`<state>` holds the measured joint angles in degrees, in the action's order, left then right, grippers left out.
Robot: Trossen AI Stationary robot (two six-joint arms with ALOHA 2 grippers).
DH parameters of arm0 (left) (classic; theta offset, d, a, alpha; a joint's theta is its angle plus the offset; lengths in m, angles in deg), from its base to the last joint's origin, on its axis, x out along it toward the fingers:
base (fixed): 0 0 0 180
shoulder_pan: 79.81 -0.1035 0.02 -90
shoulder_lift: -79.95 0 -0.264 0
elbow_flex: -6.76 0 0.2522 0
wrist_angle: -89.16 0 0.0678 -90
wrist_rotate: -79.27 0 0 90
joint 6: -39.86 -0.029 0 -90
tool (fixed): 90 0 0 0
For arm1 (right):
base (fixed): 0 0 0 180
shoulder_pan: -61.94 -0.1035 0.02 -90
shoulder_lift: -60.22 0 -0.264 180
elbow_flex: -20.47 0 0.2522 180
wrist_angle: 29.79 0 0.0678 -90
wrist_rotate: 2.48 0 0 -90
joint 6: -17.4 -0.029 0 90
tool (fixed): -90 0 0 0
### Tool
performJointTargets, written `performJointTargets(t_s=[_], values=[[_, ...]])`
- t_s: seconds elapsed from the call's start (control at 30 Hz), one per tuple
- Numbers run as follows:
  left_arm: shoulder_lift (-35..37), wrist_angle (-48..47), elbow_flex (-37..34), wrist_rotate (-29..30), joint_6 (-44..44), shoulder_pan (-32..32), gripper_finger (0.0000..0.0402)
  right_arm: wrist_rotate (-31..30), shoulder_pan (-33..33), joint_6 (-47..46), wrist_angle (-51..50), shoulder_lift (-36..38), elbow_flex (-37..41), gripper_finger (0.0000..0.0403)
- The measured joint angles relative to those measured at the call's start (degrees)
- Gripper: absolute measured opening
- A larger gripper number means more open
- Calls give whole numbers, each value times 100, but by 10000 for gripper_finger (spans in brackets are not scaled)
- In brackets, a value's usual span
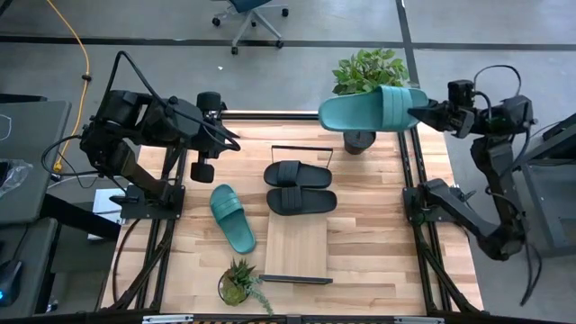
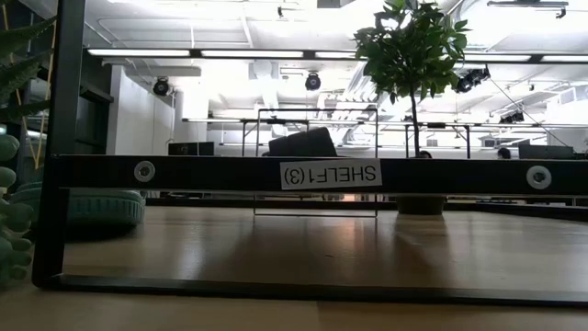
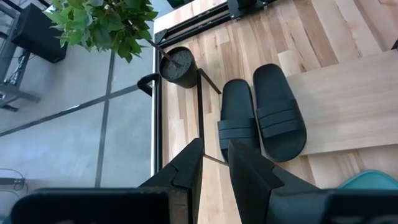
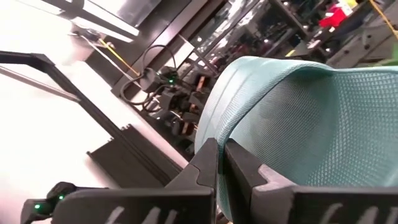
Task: Pick and place slides into the shelf
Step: Put the right green slides on the shelf
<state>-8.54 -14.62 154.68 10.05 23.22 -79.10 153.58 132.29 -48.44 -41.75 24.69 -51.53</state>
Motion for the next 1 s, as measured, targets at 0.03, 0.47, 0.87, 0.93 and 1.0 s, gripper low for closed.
performJointTargets(t_s=[0.03,0.47,0.87,0.93,1.0], values=[[-2,2,0,7,0,0,67,-129,-164,45,5,-43,0,0],[0,1,0,45,46,2,67,-2295,-3165,1114,-83,-767,-2,0],[-2,2,0,47,-13,2,67,-5841,-6211,1579,-849,-935,-9,0],[0,0,0,47,-96,2,67,-6349,-6747,1550,-880,-1070,-9,0],[-2,0,0,47,-98,2,67,-6866,-7273,1544,-880,-1247,-9,0]])
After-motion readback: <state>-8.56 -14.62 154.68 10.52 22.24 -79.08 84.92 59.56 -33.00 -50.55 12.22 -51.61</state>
